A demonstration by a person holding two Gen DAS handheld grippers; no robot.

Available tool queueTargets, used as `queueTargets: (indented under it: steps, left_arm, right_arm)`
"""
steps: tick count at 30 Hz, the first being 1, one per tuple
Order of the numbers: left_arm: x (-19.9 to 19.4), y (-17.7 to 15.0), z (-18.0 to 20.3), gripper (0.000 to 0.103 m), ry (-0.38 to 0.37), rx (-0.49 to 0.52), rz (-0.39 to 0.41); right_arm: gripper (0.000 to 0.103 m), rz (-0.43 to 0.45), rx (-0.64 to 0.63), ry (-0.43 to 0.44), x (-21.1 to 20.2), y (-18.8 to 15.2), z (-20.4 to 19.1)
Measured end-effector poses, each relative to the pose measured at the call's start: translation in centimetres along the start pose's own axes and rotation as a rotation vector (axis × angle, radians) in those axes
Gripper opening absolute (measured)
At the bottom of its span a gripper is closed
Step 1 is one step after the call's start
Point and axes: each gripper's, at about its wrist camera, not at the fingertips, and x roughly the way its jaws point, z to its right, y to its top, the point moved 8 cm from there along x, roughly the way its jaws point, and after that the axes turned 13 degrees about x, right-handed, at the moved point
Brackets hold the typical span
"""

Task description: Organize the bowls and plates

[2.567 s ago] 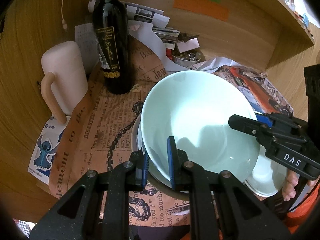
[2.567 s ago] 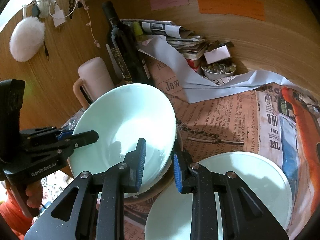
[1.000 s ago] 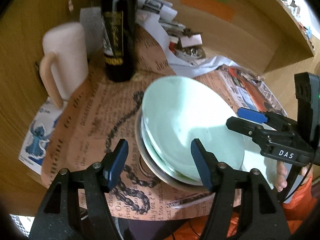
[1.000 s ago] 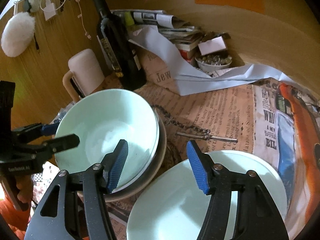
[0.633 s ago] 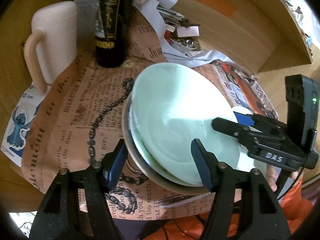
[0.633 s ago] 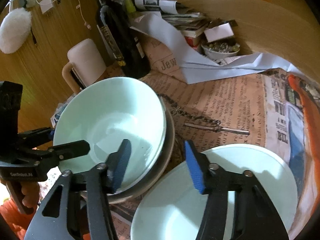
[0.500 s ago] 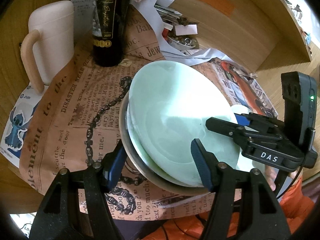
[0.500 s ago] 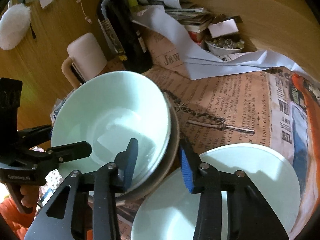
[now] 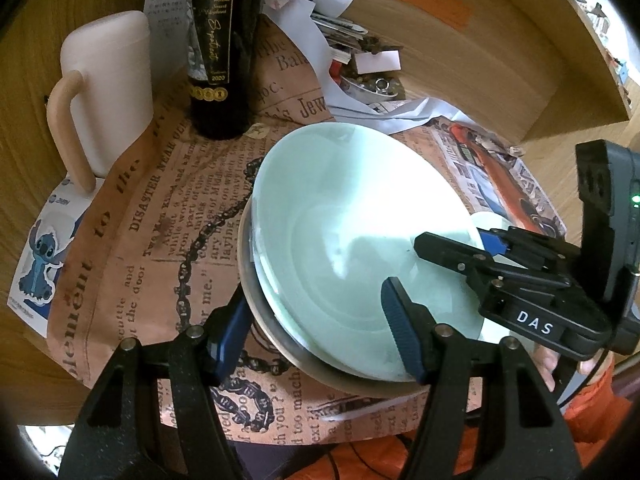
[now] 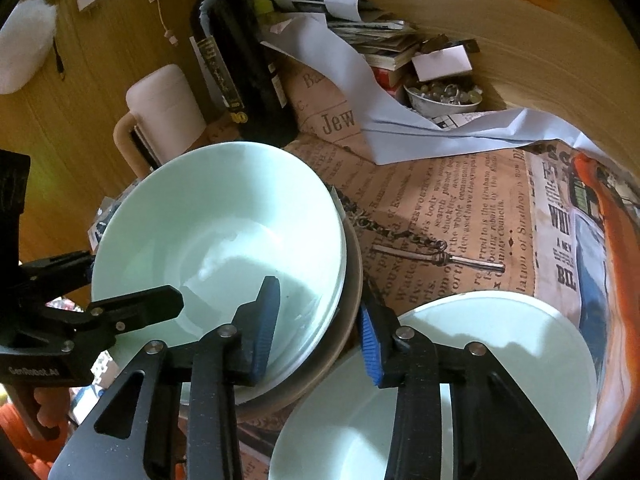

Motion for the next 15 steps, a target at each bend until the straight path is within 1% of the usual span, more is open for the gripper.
queueTargets:
  steps: [6,15]
  left_arm:
    - [0.0,0.4,-0.3,0.064,-0.001,-0.025,0.009]
    - [-0.9,1.5,0.3,0.064,0.025,-0.004,0.05]
  right_arm:
    - [0.031,0.024,-0.001,-0.003,-0.4,0.4,-0.1]
    - [0.03,0.056,0.018,0.004,-1.3,0.9,0.1]
